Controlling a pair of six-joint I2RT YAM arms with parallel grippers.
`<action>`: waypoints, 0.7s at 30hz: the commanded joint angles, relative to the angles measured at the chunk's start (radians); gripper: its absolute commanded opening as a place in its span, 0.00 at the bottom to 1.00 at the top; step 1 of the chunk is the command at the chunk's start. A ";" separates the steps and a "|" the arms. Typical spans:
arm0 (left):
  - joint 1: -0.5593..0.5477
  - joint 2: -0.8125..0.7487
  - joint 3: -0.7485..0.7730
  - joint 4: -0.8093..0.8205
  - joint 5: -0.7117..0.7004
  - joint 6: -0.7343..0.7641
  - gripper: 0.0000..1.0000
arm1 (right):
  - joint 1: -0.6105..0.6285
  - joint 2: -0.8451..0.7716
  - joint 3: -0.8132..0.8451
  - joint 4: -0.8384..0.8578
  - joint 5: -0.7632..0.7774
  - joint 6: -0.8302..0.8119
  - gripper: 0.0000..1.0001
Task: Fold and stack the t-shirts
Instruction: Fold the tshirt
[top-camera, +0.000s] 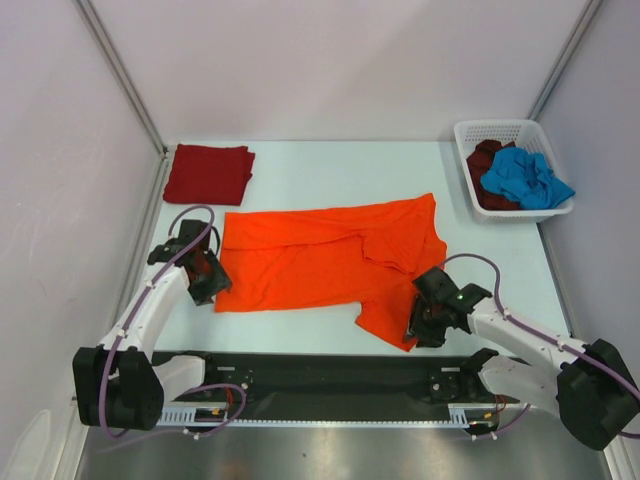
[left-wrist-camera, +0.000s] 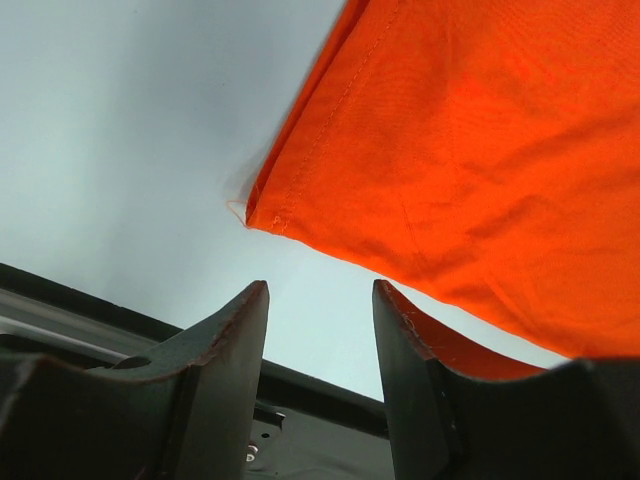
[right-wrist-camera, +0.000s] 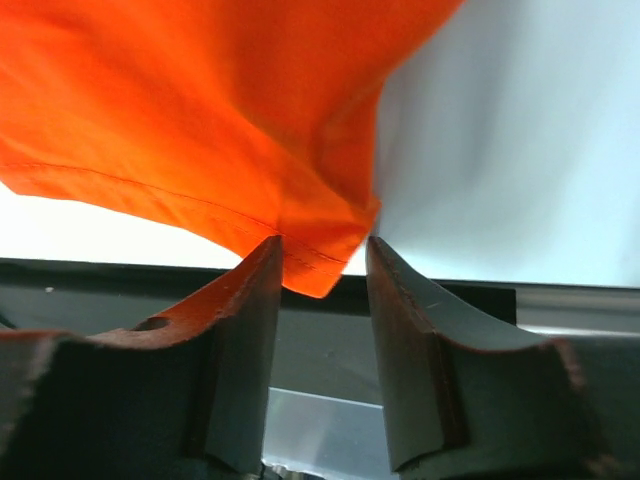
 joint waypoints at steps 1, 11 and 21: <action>0.003 -0.015 0.034 0.014 -0.010 -0.029 0.52 | 0.016 -0.017 0.020 -0.059 0.023 -0.001 0.47; 0.003 -0.012 0.033 0.004 -0.029 -0.032 0.52 | 0.030 0.078 -0.028 0.044 -0.041 -0.005 0.41; 0.011 0.002 -0.024 -0.044 -0.063 -0.153 0.56 | 0.005 0.035 0.068 -0.079 0.040 -0.030 0.00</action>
